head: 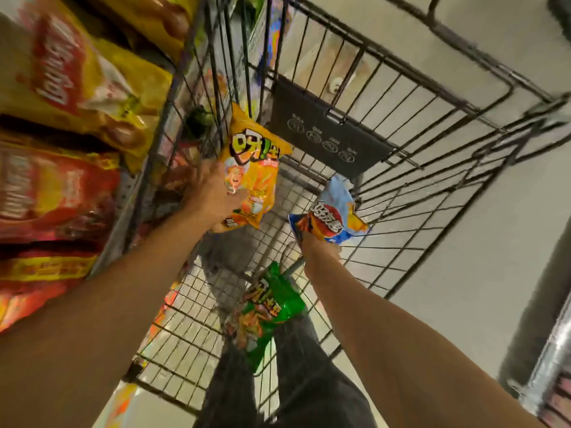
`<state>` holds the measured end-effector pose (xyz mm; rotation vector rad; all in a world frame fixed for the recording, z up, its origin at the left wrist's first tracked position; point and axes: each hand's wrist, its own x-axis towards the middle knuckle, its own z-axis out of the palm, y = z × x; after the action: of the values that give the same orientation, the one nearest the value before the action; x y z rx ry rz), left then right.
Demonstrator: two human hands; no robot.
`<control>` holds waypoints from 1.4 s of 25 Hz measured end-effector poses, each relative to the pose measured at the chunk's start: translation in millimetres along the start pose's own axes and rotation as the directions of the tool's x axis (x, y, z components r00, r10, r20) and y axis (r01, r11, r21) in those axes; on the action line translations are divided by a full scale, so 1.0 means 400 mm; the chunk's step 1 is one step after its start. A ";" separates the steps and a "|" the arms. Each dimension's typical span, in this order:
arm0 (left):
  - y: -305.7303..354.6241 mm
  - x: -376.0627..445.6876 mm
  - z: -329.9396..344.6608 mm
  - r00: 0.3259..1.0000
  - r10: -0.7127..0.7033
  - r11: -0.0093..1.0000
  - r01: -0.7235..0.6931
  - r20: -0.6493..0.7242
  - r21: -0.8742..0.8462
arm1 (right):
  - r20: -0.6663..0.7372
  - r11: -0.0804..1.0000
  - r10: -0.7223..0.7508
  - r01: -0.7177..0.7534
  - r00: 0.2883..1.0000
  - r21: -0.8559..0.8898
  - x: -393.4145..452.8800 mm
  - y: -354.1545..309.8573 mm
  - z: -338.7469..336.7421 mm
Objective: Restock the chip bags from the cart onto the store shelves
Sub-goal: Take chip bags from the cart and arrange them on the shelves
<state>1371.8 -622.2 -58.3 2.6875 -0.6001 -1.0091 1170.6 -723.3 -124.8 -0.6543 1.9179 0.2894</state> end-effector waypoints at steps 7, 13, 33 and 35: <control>-0.011 0.088 0.078 0.991 -0.131 0.990 0.131 0.013 -0.059 | 0.079 0.969 0.015 -0.034 0.997 0.243 0.057 -0.022 0.081; -0.012 0.111 0.116 0.976 -0.201 0.960 0.214 0.084 -0.180 | 0.024 0.991 0.022 -0.024 0.999 0.129 0.094 -0.026 0.076; -0.147 -0.399 -0.066 0.992 0.039 0.887 -0.090 -0.121 -0.452 | -0.003 0.832 -0.402 0.366 0.916 0.417 -0.264 0.160 -0.048; -0.163 -0.496 -0.087 0.986 0.066 0.898 -0.127 -0.156 -0.421 | 0.002 0.700 -0.595 0.517 0.804 0.492 -0.340 0.217 -0.106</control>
<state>1278.9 -474.2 61.4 2.2888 -0.4194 -0.8082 1131.3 -629.8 7.7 -0.8134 1.4558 -0.4959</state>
